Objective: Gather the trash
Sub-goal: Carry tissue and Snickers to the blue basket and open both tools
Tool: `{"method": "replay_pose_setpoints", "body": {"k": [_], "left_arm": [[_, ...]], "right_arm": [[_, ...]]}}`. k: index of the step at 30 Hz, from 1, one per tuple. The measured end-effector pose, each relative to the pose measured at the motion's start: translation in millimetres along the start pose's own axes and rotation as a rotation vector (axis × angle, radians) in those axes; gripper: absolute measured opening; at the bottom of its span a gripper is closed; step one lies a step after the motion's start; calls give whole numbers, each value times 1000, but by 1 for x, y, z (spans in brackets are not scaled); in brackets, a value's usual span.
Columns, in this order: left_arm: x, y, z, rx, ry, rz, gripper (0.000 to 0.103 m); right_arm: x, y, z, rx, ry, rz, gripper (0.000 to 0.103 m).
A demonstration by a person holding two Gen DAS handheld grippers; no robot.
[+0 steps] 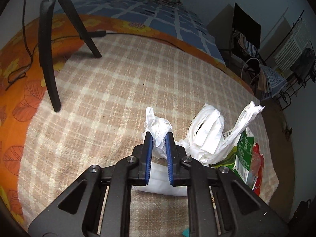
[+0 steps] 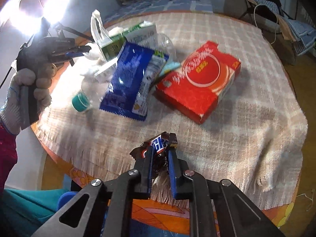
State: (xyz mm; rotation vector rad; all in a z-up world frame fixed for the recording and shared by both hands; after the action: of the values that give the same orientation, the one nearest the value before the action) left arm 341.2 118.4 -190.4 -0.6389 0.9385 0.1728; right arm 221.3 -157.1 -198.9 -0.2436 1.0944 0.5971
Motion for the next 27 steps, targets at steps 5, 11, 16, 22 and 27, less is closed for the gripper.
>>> {"method": "replay_pose_setpoints", "body": {"k": [5,11,16,22,27], "left_arm": [[-26,0,11,13,-49,3,11],[-77,1,7,36,-90,-17,11],[-123,4,-12,64,-121,-29,11],[-167,-2,-57,125,-115,-54,11],[-195,-3,-108,181,-83,-86,11]], "right_arm": [[-23,1,5,-7,-61,9,12],[-51,19,13,-64,-139,12,12],[-79,29,13,-91,-201,11,12],[-104,49,-4,-110,-244,47,12],[-112,72,-26,-149,-241,75,12]]}}
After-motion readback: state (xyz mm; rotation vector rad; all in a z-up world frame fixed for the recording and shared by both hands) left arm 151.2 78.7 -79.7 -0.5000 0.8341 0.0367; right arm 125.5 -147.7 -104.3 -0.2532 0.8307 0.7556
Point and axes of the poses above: each gripper's, at about its wrist camera, not at the fingertips, and x roughly the way its jaws point, y to its left, z to its top, the point moved 9 cm from there along x, roughly the way its jaws point, and after that the axes turned 13 degrees about -x, right-handed, at the moved point
